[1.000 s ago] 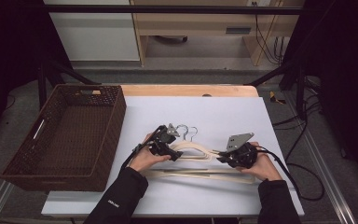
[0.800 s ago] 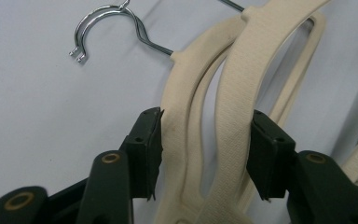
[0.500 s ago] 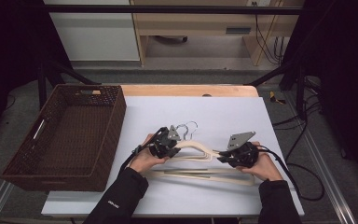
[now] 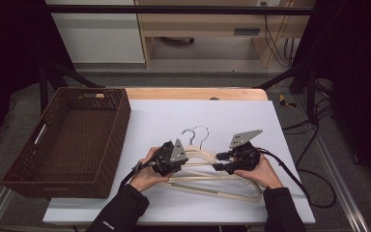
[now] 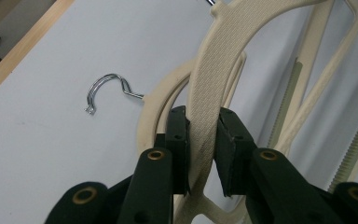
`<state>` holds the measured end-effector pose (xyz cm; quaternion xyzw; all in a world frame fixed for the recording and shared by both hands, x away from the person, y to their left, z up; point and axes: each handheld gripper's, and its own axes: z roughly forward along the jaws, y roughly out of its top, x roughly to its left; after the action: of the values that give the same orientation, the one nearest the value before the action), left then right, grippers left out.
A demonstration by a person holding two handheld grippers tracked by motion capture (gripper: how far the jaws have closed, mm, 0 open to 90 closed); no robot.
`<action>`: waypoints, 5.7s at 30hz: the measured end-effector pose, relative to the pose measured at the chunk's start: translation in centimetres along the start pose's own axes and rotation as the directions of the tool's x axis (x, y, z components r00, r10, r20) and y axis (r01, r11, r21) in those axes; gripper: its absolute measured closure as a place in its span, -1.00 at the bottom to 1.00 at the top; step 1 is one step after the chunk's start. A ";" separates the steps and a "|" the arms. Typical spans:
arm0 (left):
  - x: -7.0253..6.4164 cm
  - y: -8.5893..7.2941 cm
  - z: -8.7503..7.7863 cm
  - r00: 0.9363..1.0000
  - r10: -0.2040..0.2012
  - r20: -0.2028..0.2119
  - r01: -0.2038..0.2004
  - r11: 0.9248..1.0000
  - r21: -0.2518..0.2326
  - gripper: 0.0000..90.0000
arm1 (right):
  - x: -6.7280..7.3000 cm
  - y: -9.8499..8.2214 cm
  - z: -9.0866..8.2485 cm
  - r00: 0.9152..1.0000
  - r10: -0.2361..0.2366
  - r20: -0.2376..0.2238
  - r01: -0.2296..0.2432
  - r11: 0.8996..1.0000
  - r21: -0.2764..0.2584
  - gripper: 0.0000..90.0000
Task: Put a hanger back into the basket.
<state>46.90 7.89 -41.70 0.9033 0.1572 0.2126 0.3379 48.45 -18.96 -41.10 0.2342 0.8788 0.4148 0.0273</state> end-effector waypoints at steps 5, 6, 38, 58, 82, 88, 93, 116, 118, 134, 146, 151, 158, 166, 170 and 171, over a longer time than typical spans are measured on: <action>-0.5 0.0 -0.6 1.000 0.011 -0.005 -0.011 1.000 -0.005 0.69 | 0.0 0.4 0.7 0.998 0.026 -0.056 -0.026 1.000 0.006 0.31; -0.6 0.0 -0.7 1.000 0.014 -0.006 -0.014 1.000 -0.005 0.69 | 0.1 0.5 1.0 0.997 0.033 -0.064 -0.032 0.999 0.015 0.41; 0.0 -0.2 -4.3 0.967 -0.029 0.253 0.038 0.999 -0.031 0.70 | 3.1 2.3 0.3 0.966 -0.057 -0.253 0.065 0.998 0.021 0.91; -0.9 1.2 -8.6 0.978 -0.124 0.167 0.145 0.983 -0.116 0.91 | 3.5 2.1 -5.3 0.991 -0.068 0.118 0.096 0.965 -0.245 -0.14; 5.7 1.1 -17.0 0.960 -0.278 -0.018 0.265 0.932 -0.248 0.91 | 2.6 -1.1 -8.7 0.917 0.194 0.349 -0.038 0.913 -0.406 -0.70; 8.6 -0.7 -18.6 0.940 -0.331 -0.089 0.303 0.923 -0.236 0.91 | 2.5 -2.1 -9.0 0.907 0.222 0.357 -0.062 0.911 -0.407 -0.72; 10.7 -2.7 -19.5 0.916 -0.376 -0.137 0.337 0.909 -0.247 0.91 | 2.6 -2.2 -9.0 0.907 0.226 0.355 -0.067 0.911 -0.407 -0.73; 18.4 -11.9 -24.0 0.860 -0.450 -0.242 0.408 0.889 -0.206 0.91 | 2.5 -2.2 -8.2 0.907 0.214 0.363 -0.067 0.923 -0.378 -0.75; 18.6 -13.1 -24.0 0.852 -0.458 -0.253 0.420 0.887 -0.190 0.91 | 2.5 -2.2 -8.2 0.906 0.216 0.365 -0.069 0.924 -0.375 -0.75; 18.5 -17.4 -23.7 0.836 -0.487 -0.254 0.478 0.873 -0.101 0.91 | 2.3 -2.3 -7.8 0.908 0.212 0.360 -0.075 0.931 -0.358 -0.76; 18.7 -19.2 -18.8 0.797 -0.524 -0.300 0.562 0.825 0.054 0.87 | 2.1 -2.4 -7.4 0.908 0.213 0.361 -0.080 0.934 -0.348 -0.76; 18.7 -20.4 -19.0 0.765 -0.557 -0.323 0.604 0.795 0.062 0.69 | 2.1 -2.3 -7.2 0.908 0.209 0.363 -0.078 0.937 -0.342 -0.77; 17.6 -19.3 -21.7 0.737 -0.584 -0.342 0.601 0.796 -0.064 -0.09 | 2.1 -2.3 -7.1 0.907 0.206 0.369 -0.076 0.938 -0.337 -0.77; 14.8 -16.3 -23.0 0.780 -0.555 -0.290 0.525 0.832 -0.180 -0.50 | 2.0 -2.2 -7.3 0.903 0.217 0.370 -0.081 0.933 -0.351 -0.77; 12.5 -13.9 -22.5 0.815 -0.532 -0.231 0.473 0.840 -0.266 -0.66 | 1.9 -2.2 -7.0 0.907 0.208 0.367 -0.076 0.937 -0.341 -0.78; 12.0 -13.4 -22.2 0.824 -0.523 -0.220 0.461 0.843 -0.277 -0.66 | 1.9 -2.2 -7.0 0.907 0.208 0.367 -0.076 0.937 -0.341 -0.78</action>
<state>44.42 34.73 -32.29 0.7498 0.4096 0.2616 0.4490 44.21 -24.32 -37.92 0.3702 0.7563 0.4959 0.2121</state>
